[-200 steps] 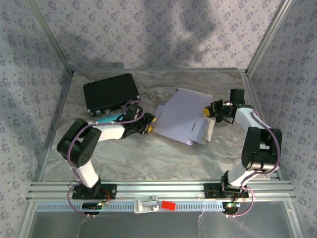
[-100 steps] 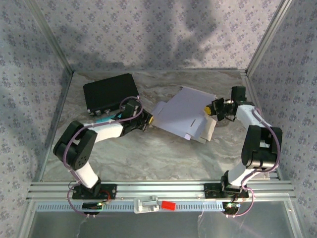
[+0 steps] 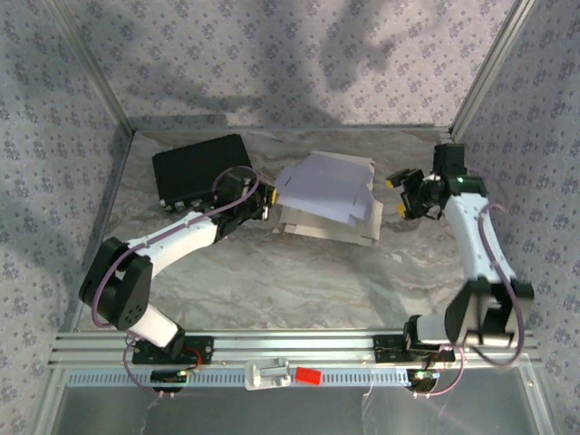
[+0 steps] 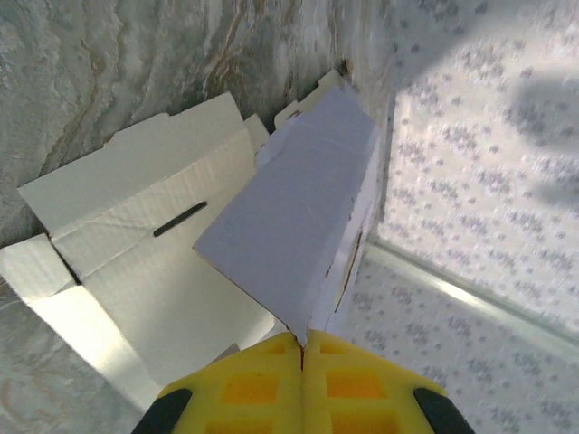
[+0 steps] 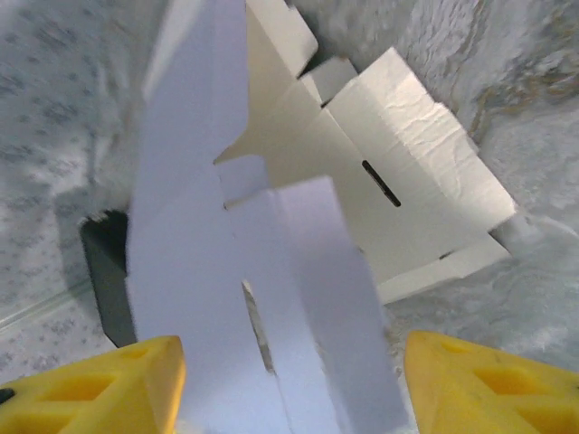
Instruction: Fold the paper box
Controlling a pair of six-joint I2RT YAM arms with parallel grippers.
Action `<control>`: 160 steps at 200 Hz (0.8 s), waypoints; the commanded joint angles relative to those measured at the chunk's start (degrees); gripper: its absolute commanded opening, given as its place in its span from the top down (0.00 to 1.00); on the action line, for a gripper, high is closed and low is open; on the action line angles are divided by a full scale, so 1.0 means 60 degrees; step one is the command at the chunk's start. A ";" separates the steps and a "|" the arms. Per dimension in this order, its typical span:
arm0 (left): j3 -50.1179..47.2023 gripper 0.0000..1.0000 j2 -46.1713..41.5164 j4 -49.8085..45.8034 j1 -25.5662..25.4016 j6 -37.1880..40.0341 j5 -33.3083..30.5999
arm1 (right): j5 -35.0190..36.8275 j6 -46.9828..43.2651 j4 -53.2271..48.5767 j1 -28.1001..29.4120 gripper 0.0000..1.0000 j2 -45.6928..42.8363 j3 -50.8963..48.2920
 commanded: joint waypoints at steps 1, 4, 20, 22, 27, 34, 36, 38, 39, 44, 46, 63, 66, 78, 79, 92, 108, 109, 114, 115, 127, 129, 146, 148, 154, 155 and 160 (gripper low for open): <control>0.0763 1.00 -0.0222 -0.0603 -0.0079 -0.1053 -0.1103 | 0.2195 0.1523 -0.1407 0.0748 0.25 -0.1963 0.0276; 0.0820 1.00 -0.0201 -0.0591 -0.0073 -0.1127 -0.1132 | 0.2436 0.1790 -0.1432 0.0955 0.24 -0.2201 0.0238; 0.1148 1.00 0.0029 -0.0512 -0.0076 -0.1423 -0.1267 | 0.3358 0.3397 -0.1138 0.2260 0.21 -0.3150 -0.0177; 0.1182 1.00 0.0050 -0.0485 -0.0072 -0.1442 -0.1255 | 0.3364 0.3587 -0.1031 0.2400 0.21 -0.3231 -0.0359; 0.1283 1.00 0.0142 -0.0431 -0.0071 -0.1492 -0.1260 | 0.3314 0.3932 -0.0761 0.2680 0.21 -0.3349 -0.0677; 0.1424 1.00 0.0249 -0.0401 -0.0086 -0.1547 -0.1235 | 0.3118 0.4607 -0.0226 0.3194 0.21 -0.3455 -0.1074; 0.1449 1.00 0.0277 -0.0398 -0.0085 -0.1564 -0.1225 | 0.3096 0.4685 -0.0147 0.3257 0.21 -0.3459 -0.1120; 0.1495 1.00 0.0299 -0.0397 -0.0096 -0.1576 -0.1215 | 0.3038 0.4875 0.0121 0.3459 0.21 -0.3475 -0.1262; 0.1515 1.00 0.0317 -0.0390 -0.0095 -0.1581 -0.1218 | 0.3034 0.4951 0.0217 0.3529 0.21 -0.3484 -0.1310; 0.1605 1.00 0.0391 -0.0377 -0.0108 -0.1608 -0.1211 | 0.3019 0.5282 0.0696 0.3866 0.21 -0.3474 -0.1521; 0.1629 1.00 0.0415 -0.0370 -0.0120 -0.1616 -0.1208 | 0.3031 0.5345 0.0746 0.3930 0.21 -0.3476 -0.1564; 0.1879 1.00 0.0556 -0.0313 -0.0190 -0.1725 -0.1213 | 0.3659 0.6246 0.2540 0.5202 0.21 -0.3287 -0.2183; 0.1909 1.00 0.0575 -0.0299 -0.0200 -0.1742 -0.1224 | 0.3858 0.6416 0.2931 0.5461 0.20 -0.3205 -0.2314; 0.2050 1.00 0.0643 -0.0273 -0.0248 -0.1775 -0.1237 | 0.4444 0.6916 0.3963 0.6141 0.18 -0.2884 -0.2714; 0.2056 1.00 0.0650 -0.0269 -0.0245 -0.1775 -0.1236 | 0.4491 0.6953 0.4057 0.6166 0.18 -0.2851 -0.2731; 0.2136 1.00 0.0687 -0.0267 -0.0281 -0.1837 -0.1236 | 0.5045 0.7345 0.5460 0.6641 0.17 -0.2457 -0.3227; 0.2121 1.00 0.0677 -0.0179 -0.0328 -0.1942 -0.1283 | 0.5898 0.7487 0.6785 0.7117 0.17 -0.1885 -0.3591; 0.2121 1.00 0.0675 -0.0178 -0.0329 -0.1946 -0.1289 | 0.5943 0.7488 0.6823 0.7138 0.17 -0.1846 -0.3602; 0.2109 1.00 0.0667 -0.0177 -0.0343 -0.1959 -0.1304 | 0.6076 0.7509 0.7022 0.7227 0.16 -0.1684 -0.3649; 0.2108 1.00 0.0662 -0.0177 -0.0351 -0.1955 -0.1307 | 0.6098 0.7520 0.7037 0.7244 0.16 -0.1650 -0.3646; 0.2103 1.00 0.0615 -0.0185 -0.0373 -0.1992 -0.1346 | 0.6439 0.7631 0.7524 0.7347 0.16 -0.1299 -0.3820; 0.2094 1.00 0.0611 -0.0190 -0.0373 -0.1983 -0.1344 | 0.6504 0.7597 0.7620 0.7356 0.16 -0.1263 -0.3859; 0.2055 1.00 0.0515 -0.0256 -0.0402 -0.2029 -0.1355 | 0.6997 0.7564 0.8251 0.7360 0.17 -0.0904 -0.4075; 0.2050 1.00 0.0505 -0.0263 -0.0413 -0.2044 -0.1354 | 0.7076 0.7504 0.8381 0.7344 0.17 -0.0857 -0.4113; 0.2030 1.00 0.0472 -0.0265 -0.0413 -0.2075 -0.1354 | 0.7230 0.7357 0.8720 0.7323 0.17 -0.0688 -0.4182; 0.2017 1.00 0.0469 -0.0265 -0.0415 -0.2079 -0.1346 | 0.7246 0.7349 0.8757 0.7314 0.17 -0.0662 -0.4190; 0.1979 1.00 0.0449 -0.0245 -0.0431 -0.2096 -0.1353 | 0.7287 0.7353 0.8930 0.7266 0.19 -0.0536 -0.4221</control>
